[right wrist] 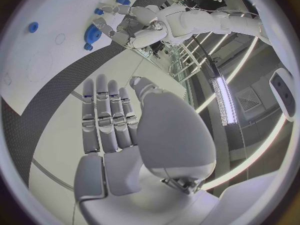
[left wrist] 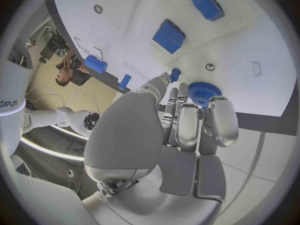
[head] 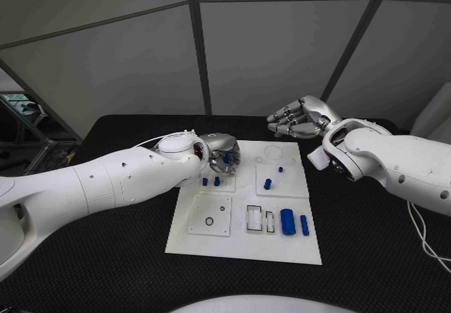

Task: Assemble the parts on the task board

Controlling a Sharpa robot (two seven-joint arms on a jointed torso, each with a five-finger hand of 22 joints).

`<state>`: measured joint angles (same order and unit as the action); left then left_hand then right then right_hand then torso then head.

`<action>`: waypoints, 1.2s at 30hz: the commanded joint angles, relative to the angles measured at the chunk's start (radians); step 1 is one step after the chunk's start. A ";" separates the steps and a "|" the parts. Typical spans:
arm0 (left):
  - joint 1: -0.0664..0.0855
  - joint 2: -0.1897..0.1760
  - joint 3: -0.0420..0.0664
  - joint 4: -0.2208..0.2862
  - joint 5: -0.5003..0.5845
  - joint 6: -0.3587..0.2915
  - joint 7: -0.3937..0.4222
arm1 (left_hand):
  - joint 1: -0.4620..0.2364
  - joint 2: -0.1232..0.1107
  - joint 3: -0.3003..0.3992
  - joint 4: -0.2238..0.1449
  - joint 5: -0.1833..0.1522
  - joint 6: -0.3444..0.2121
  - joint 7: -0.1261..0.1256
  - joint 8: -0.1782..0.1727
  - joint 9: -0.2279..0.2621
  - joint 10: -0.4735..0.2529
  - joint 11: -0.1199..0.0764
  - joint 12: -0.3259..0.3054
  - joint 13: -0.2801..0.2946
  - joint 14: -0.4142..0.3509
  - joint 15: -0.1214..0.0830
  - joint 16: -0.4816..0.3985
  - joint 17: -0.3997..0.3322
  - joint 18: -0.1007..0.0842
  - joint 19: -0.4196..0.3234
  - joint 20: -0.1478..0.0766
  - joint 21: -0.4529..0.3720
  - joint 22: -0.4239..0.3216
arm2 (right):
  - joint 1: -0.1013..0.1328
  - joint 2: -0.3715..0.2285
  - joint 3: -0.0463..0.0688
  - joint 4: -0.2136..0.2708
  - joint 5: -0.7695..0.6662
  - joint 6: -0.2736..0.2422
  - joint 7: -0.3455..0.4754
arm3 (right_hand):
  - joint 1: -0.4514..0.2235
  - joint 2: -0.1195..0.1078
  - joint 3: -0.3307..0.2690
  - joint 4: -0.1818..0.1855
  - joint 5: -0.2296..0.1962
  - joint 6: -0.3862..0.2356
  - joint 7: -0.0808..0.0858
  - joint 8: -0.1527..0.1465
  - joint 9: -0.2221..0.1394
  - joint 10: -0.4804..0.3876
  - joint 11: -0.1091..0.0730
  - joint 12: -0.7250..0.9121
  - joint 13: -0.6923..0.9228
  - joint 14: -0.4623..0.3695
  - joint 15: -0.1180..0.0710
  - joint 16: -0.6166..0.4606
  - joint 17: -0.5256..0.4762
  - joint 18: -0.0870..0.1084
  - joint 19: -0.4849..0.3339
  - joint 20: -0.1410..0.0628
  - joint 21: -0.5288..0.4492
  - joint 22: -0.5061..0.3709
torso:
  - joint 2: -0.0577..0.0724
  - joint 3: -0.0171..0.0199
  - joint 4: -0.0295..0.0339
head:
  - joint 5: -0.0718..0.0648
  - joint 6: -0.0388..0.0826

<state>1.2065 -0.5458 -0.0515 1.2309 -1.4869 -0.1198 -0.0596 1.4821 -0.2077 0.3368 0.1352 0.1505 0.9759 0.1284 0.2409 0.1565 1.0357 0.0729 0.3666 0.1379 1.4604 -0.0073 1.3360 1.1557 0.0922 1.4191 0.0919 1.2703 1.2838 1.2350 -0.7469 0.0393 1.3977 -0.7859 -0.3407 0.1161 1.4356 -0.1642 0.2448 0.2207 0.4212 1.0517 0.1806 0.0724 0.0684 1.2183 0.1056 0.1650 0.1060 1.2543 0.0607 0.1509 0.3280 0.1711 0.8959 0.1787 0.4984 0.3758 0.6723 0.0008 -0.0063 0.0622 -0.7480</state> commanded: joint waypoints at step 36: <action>0.000 0.020 0.000 -0.032 -0.012 0.073 -0.018 | 0.028 0.040 0.119 -0.059 0.002 0.065 0.000 -0.022 -0.018 0.092 -0.012 -0.024 -0.021 0.022 -0.011 0.010 -0.016 -0.017 0.018 -0.008 0.018 0.023 | 0.002 0.002 0.001 0.003 0.003 0.007 0.005 | -0.007 -0.001 0.004 0.004 0.008 -0.006 0.001 -0.003 0.000 -0.001 0.003 -0.005 -0.002 0.008 0.002 -0.009 -0.001 0.011 0.009 0.000 -0.007 -0.002 | -0.001 0.0004 -0.0002 | -0.001 -0.005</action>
<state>1.2071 -0.5270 -0.0509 1.2000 -1.4921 -0.0610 -0.0727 1.5104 -0.1793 0.4518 0.0758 0.1504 1.0391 0.1278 0.2200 0.1381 1.1253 0.0626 0.3474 0.1163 1.4655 -0.0126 1.3400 1.1406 0.0920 1.4329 0.0840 1.2842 1.3069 1.2350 -0.7455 0.0393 1.3987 -0.7859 -0.3391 0.1159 1.4356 -0.1642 0.2448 0.2207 0.4269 1.0517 0.1806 0.0724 0.0684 1.2183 0.1056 0.1650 0.1049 1.2543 0.0607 0.1448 0.3280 0.1711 0.8959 0.1787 0.4946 0.3746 0.6717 0.0013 -0.0058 0.0619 -0.7531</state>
